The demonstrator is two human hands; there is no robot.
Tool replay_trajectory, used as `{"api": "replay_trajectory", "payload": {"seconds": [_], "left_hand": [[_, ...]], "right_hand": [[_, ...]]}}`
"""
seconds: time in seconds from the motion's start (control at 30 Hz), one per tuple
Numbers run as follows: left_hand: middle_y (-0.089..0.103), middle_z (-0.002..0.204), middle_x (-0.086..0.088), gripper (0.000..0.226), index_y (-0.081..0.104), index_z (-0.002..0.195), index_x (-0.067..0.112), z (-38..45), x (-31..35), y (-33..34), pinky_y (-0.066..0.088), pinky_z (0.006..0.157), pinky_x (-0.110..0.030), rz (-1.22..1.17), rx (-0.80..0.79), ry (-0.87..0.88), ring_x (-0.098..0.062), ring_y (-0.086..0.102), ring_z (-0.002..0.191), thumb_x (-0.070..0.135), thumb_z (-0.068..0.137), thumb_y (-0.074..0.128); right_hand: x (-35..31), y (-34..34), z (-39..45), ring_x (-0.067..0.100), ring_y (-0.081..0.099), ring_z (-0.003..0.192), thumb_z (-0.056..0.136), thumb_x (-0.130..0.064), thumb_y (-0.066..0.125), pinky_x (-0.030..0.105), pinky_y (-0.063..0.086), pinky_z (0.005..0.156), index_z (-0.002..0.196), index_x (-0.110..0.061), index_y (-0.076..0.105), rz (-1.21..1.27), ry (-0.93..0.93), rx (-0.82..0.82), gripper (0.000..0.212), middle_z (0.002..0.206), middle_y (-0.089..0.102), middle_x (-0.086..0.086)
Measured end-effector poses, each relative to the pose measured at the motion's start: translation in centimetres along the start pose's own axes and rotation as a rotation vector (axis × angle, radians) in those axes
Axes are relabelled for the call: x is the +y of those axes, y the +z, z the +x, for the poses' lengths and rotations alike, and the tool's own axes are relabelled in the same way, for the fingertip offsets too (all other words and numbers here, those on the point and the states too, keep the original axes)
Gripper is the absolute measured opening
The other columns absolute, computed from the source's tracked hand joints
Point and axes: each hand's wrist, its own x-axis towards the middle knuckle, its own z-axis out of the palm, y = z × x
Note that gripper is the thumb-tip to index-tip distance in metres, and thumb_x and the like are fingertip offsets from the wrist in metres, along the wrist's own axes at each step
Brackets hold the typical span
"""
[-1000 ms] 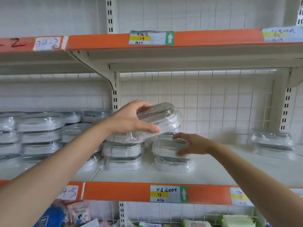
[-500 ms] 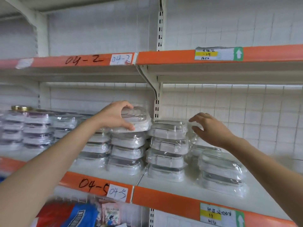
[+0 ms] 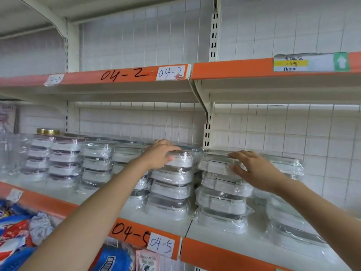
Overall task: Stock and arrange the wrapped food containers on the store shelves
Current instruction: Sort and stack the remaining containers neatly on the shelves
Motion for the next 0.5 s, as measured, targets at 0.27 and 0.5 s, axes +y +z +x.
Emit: {"api": "replay_trajectory", "payload": {"seconds": [0.27, 0.5], "left_hand": [[0.054, 0.121, -0.001, 0.032, 0.059, 0.123, 0.016, -1.0, 4.9, -0.6, 0.039, 0.1, -0.035, -0.042, 0.229, 0.133, -0.016, 0.049, 0.113, 0.01, 0.092, 0.051], [0.05, 0.088, 0.011, 0.014, 0.066, 0.094, 0.013, -0.9, 15.7, 1.2, 0.035, 0.081, -0.023, -0.062, 0.509, 0.426, -0.008, 0.045, 0.086, 0.009, 0.089, 0.053]], "right_hand": [[0.3, -1.0, -0.4, 0.016, 0.04, 0.127, 0.097, -0.042, 0.041, 0.038, 0.034, 0.105, 0.139, -0.02, 0.04, 0.059, -0.009, 0.003, 0.048, 0.142, 0.043, -0.002], [4.5, -3.4, -4.1, 0.017, 0.044, 0.121, 0.094, -0.042, 0.049, 0.034, 0.038, 0.1, 0.134, -0.021, 0.047, -0.016, 0.012, 0.063, 0.046, 0.136, 0.05, -0.003]]}}
